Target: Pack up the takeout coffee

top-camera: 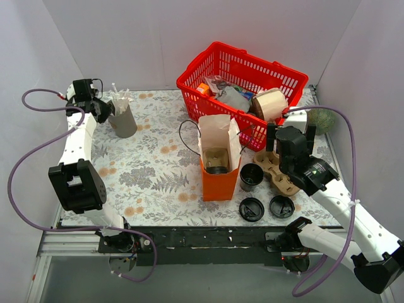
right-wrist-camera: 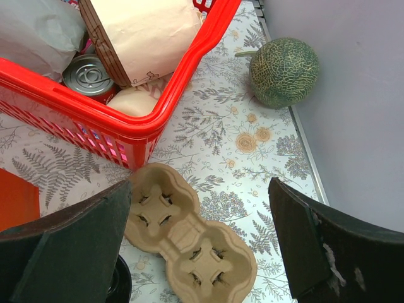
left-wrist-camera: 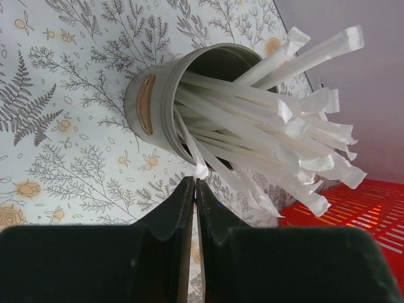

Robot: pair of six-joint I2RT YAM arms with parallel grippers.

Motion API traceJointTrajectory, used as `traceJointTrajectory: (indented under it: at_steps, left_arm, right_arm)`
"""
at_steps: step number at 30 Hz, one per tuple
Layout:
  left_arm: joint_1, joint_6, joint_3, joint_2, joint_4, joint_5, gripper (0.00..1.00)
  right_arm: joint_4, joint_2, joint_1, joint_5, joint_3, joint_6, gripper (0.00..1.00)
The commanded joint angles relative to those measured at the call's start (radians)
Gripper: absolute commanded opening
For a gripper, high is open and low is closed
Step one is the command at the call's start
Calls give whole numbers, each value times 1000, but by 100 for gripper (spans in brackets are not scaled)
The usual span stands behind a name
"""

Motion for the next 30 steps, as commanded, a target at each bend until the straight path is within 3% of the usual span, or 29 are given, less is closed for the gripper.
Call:
traceJointTrajectory:
  at_steps: [1, 11, 22, 26, 30]
  left_arm:
    - [4, 20, 97, -11, -31, -18, 3]
    - [4, 95, 298, -40, -190, -116, 0]
    - [4, 193, 452, -262, -190, -181, 0]
    - [4, 207, 547, -276, -193, -69, 0]
    - [4, 204, 621, -287, -168, 175, 0]
  right_arm:
    - [45, 0, -3, 7, -1, -7, 96]
    - [46, -6, -3, 2, -3, -21, 96]
    - [63, -35, -3, -7, -6, -44, 96]
    - [72, -51, -3, -13, -6, -44, 97]
    - [85, -68, -3, -13, -13, -47, 96]
